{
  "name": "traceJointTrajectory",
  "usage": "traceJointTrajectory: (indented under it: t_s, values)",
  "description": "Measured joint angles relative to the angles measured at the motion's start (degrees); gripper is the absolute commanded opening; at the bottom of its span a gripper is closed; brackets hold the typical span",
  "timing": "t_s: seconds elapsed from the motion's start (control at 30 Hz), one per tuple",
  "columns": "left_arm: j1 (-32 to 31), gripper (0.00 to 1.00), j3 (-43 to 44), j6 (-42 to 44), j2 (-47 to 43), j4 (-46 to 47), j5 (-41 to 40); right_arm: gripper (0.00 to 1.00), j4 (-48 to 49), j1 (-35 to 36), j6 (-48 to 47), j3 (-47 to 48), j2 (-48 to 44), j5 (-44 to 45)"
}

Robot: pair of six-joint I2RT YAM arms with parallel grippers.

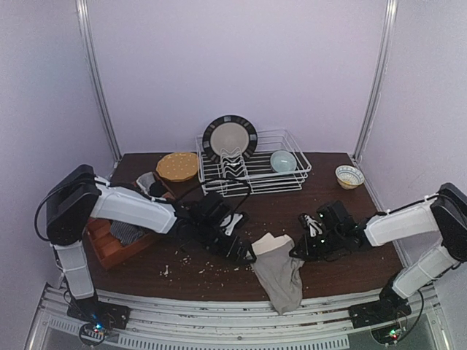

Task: Roll the underwear
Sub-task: Adjust the underwear at the center of the board.

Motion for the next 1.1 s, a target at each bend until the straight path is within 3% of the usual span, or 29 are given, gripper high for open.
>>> traceJointTrajectory:
  t_s: [0.23,0.53,0.8,1.1]
  values:
    - [-0.02,0.98,4.68,0.61,0.98,-2.78,-2.36,0.00,-12.15,0.85,-1.66,0.59,-11.06,12.57]
    - [-0.02,0.98,5.64,0.61,1.01,-3.85,-5.51,0.00,-26.49,8.46,-2.89,10.14,-9.09,24.61]
    - [-0.02,0.98,5.42,0.24,1.01,-3.85,-5.92,0.00,-29.64,13.66,-2.89,17.16,-4.24,28.20]
    - [-0.02,0.98,5.38,0.13,1.55,-3.91,-8.22,0.02,-28.48,13.66,-3.52,17.77,-1.31,28.28]
